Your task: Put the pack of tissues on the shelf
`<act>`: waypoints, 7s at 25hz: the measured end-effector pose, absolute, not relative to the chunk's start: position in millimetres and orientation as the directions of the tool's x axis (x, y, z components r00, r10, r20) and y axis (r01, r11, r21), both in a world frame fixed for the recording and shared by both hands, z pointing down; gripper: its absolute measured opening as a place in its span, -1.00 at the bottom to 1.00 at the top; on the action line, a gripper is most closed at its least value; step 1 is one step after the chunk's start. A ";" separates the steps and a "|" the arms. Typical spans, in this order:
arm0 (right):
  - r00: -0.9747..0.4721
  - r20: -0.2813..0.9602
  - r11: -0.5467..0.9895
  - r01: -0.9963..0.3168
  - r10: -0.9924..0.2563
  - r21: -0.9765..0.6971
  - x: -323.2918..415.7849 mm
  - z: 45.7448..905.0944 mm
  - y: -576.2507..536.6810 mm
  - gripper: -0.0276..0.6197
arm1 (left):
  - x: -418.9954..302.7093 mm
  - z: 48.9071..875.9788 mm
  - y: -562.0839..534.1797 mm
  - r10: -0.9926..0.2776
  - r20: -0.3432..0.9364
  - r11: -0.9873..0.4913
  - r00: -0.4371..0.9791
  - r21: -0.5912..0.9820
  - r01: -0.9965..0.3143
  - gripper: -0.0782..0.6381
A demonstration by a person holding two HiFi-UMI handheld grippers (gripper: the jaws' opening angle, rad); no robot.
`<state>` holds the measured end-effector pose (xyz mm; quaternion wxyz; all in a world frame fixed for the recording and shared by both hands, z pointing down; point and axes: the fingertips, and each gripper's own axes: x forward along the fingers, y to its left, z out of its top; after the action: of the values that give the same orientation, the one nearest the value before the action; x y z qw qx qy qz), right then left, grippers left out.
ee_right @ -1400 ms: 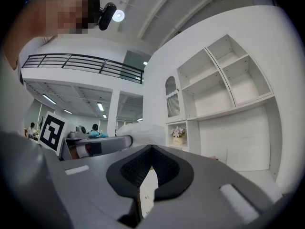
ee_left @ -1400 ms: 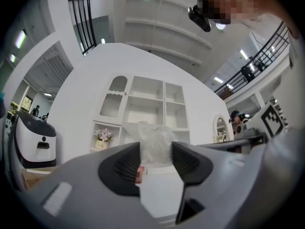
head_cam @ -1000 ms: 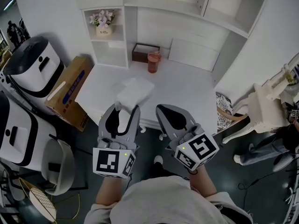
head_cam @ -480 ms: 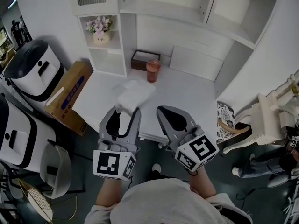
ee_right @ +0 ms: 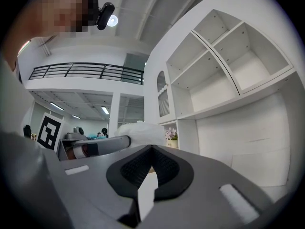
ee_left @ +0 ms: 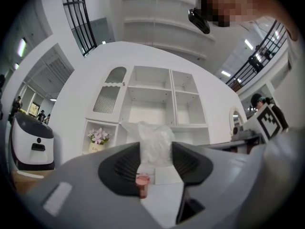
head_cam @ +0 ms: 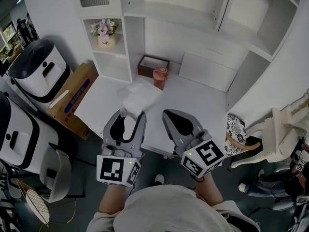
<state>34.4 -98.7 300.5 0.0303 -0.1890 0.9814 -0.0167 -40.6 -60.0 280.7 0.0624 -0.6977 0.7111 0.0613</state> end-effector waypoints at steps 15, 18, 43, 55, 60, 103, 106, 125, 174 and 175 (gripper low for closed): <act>-0.937 -0.045 0.937 -0.344 -0.347 -0.056 38.1 311.5 -127.2 -0.91 | -37.4 282.0 -82.2 -0.981 -0.185 0.050 -0.048 -0.004 -0.999 -0.24; -0.932 -0.048 0.933 -0.356 -0.359 -0.053 33.5 309.6 -132.6 -0.91 | -42.8 281.3 -88.1 -0.982 -0.185 0.041 -0.039 -0.004 -0.999 -0.24; -0.843 -0.032 0.843 -0.533 -0.536 -0.070 -51.9 304.5 -186.7 -0.91 | -127.3 276.8 -157.9 -0.971 -0.159 -0.177 0.177 -0.011 -0.984 -0.24; -0.792 -0.032 0.791 -0.607 -0.610 -0.074 -91.7 307.6 -197.3 -0.91 | -167.4 281.2 -175.4 -0.952 -0.150 -0.269 0.268 -0.013 -0.963 -0.24; -0.764 -0.029 0.763 -0.642 -0.645 -0.075 -101.7 308.2 -201.5 -0.91 | -178.8 280.7 -181.8 -0.939 -0.151 -0.310 0.309 -0.012 -0.951 -0.24; -0.775 -0.059 0.776 -0.631 -0.629 0.010 -89.5 259.9 -288.7 -0.91 | -178.3 237.9 -265.0 -0.939 -0.209 -0.277 0.274 -0.016 -0.961 -0.24; -0.787 -0.064 0.788 -0.616 -0.614 0.011 -88.1 254.5 -297.0 -0.91 | -179.4 225.2 -271.2 -0.942 -0.224 -0.249 0.248 -0.026 -0.968 -0.24; -0.840 -0.084 0.844 -0.536 -0.536 -0.023 -68.8 243.2 -333.9 -0.91 | -179.2 146.2 -308.4 -0.937 -0.334 -0.088 0.099 -0.046 -0.995 -0.24; -0.818 -0.060 0.817 -0.563 -0.572 -0.120 -35.0 275.0 -390.7 -0.91 | -187.8 154.4 -428.5 -0.985 -0.173 0.000 0.009 -0.052 -0.999 -0.10; -0.818 -0.059 0.817 -0.563 -0.572 -0.121 -34.7 275.4 -390.2 -0.91 | -188.1 154.5 -427.5 -0.984 -0.176 0.002 0.007 -0.053 -0.999 -0.09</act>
<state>-34.7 -390.2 275.4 0.0465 -0.2982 0.9521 -0.0491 -188.1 -427.5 154.5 0.0814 -0.7051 0.7031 0.0440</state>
